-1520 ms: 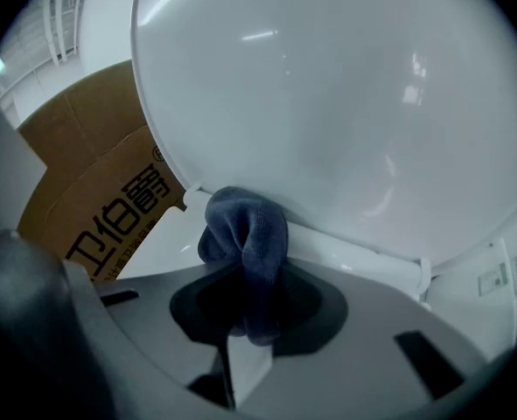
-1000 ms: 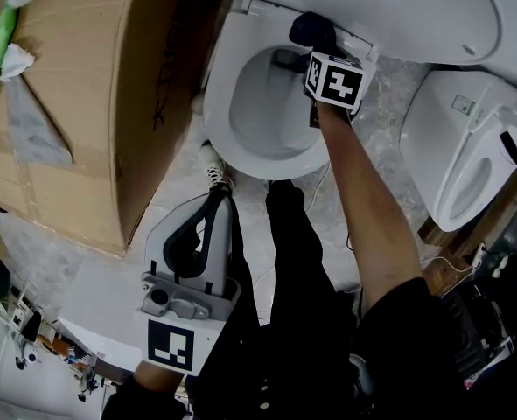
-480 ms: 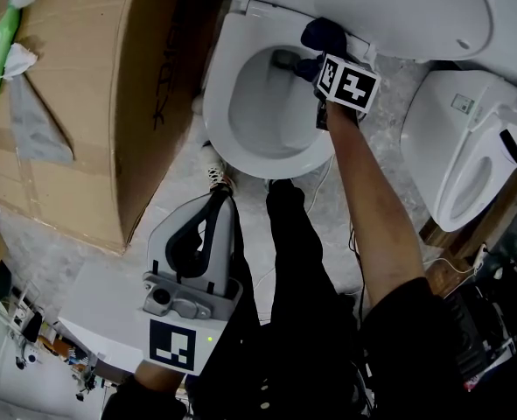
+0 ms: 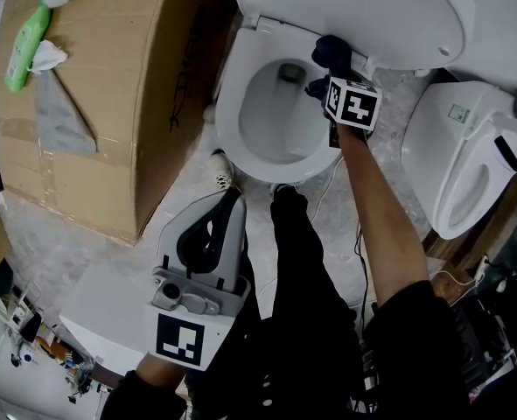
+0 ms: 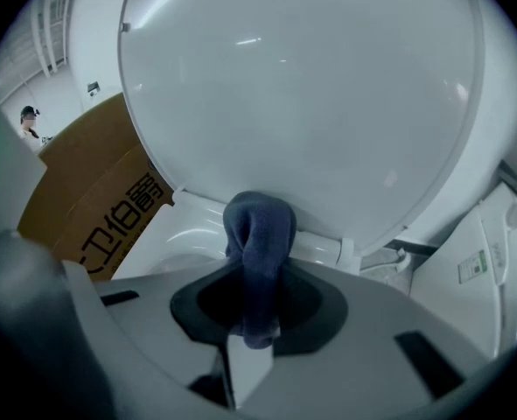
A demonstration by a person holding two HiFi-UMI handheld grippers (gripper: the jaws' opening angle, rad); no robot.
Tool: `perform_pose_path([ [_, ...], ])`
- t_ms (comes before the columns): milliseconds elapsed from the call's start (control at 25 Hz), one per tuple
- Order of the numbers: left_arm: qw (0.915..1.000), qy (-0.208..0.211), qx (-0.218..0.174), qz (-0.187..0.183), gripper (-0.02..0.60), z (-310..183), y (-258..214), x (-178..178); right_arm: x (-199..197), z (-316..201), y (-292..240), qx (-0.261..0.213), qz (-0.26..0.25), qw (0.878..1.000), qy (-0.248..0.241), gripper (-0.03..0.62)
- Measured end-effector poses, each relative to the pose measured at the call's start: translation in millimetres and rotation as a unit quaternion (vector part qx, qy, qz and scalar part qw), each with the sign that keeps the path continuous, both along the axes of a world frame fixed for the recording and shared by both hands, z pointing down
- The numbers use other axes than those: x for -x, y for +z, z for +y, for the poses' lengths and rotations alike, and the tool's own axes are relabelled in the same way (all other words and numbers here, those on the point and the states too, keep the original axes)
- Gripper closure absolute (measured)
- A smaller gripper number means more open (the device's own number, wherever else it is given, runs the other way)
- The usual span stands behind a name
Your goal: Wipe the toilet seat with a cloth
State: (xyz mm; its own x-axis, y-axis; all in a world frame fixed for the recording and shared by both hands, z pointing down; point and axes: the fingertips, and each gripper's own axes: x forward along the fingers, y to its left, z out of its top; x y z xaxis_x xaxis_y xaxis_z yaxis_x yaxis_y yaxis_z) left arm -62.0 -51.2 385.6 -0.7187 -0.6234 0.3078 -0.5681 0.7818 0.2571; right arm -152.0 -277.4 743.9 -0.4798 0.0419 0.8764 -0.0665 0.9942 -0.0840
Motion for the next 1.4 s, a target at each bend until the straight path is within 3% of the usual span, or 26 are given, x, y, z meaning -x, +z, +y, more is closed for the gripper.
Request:
perform_pose_path([
  [680,0.9981,0.017,0.007,-0.059,0.571,-11,-96,14,-26,1,-148,-0.007,-0.075,0.994,-0.075,0.522],
  [960,0.9967,0.013,0.01,-0.079,0.571,-7,-138,19,-34,6,-232,-0.005,-0.127,0.987,-0.103,0.522],
  [1400,0.9925,-0.001,0.011,-0.122,0.571,7,-213,22,-57,15,-394,0.031,-0.236,0.968,-0.083,0.522],
])
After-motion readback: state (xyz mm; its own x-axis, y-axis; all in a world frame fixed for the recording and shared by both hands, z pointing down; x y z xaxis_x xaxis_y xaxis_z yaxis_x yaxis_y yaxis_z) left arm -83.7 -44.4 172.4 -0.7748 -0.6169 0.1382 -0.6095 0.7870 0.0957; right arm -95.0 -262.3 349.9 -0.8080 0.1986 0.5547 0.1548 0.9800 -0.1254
